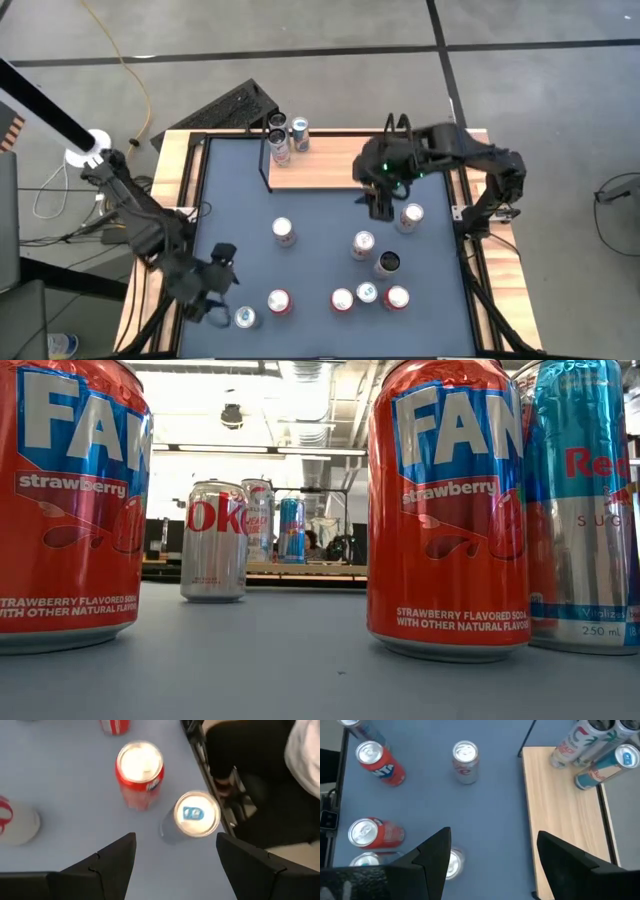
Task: Place canned beverage on shelf
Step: Put the left blue soda can aligned with the other blue soda can on the shelf
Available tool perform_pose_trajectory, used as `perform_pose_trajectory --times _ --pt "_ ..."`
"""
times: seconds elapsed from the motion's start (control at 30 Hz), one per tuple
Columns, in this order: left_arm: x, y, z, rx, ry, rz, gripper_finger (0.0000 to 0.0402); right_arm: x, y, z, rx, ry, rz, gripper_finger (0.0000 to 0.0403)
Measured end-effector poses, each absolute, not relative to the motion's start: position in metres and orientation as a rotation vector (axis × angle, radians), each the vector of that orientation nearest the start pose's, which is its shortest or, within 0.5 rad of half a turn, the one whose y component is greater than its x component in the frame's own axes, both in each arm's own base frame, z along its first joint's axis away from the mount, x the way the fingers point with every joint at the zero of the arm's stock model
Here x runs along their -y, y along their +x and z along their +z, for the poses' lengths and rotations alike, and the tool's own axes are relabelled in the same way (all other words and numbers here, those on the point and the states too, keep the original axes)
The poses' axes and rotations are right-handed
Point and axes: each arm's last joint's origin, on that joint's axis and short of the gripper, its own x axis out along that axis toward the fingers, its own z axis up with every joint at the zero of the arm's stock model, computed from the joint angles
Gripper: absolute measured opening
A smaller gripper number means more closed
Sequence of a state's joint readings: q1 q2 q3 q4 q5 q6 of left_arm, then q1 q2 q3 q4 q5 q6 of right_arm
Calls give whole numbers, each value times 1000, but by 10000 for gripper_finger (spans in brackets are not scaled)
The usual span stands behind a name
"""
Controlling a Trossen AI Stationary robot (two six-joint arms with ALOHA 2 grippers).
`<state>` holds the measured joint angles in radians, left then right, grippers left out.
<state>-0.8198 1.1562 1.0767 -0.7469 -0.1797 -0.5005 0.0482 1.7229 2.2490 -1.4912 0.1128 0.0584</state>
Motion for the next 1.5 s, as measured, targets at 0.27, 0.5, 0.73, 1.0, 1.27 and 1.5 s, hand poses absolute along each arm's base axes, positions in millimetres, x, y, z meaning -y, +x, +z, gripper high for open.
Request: perform_pose_trajectory --times 0.27,0.5,0.73,1.0,1.27,1.5 --pt "186 138 317 -783 -145 -335 266 -54 290 461 -942 -42 -78 276" --pt "183 151 317 -744 -76 -356 266 -74 286 461 -923 -110 -95 276" --pt "183 174 303 -869 -81 -460 279 -78 284 460 -927 -126 -108 276" --pt "188 201 293 -962 -166 -543 330 -78 284 460 -928 -126 -107 276" --pt "196 210 314 -937 -38 -406 332 -79 283 460 -933 -132 -101 276" --pt "216 223 300 -1016 -29 -430 332 -82 282 460 -936 -137 -91 276"
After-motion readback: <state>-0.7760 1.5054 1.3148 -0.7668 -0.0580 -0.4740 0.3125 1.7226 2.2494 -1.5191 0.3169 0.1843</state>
